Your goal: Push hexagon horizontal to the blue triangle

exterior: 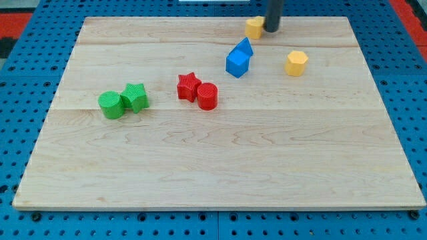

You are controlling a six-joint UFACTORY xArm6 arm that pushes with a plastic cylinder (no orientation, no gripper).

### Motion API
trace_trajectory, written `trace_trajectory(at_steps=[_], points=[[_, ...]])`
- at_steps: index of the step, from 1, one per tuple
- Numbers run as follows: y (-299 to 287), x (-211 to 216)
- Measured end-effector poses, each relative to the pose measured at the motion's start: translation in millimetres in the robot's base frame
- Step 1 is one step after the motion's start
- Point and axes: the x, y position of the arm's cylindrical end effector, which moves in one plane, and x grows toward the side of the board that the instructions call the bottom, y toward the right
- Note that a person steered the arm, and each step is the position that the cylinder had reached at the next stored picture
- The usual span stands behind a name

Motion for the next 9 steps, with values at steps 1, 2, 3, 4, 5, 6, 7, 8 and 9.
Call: trace_trajectory(at_steps=[1,2,3,4,5,6,7,8,9], points=[[-61.4,0.1],[-76.0,-3.0],[-29.9,-3.3],[57.6,10.9],[97.2,77.3],[127.2,88.6],[121.3,89.2],[105.1,92.6],[91.3,95.1]])
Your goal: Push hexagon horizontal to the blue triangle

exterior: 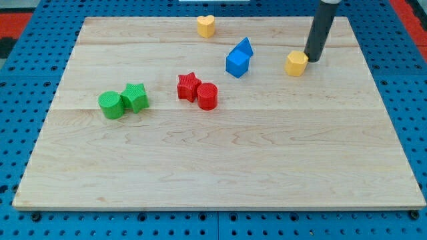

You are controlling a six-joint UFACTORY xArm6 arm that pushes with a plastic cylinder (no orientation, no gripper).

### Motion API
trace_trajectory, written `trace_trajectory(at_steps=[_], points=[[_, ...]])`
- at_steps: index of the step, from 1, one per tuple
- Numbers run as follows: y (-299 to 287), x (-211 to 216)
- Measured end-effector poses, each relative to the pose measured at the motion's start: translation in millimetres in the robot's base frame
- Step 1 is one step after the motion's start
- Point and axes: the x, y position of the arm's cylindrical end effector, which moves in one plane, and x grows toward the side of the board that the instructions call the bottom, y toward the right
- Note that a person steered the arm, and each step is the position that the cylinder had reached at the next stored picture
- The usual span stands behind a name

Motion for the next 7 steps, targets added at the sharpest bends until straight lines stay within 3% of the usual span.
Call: trace_trajectory(at_steps=[2,4,5,6,7], points=[[1.4,43.0],[-29.2,12.8],[-29.0,40.2],[-64.2,46.0],[-73.8,24.7]])
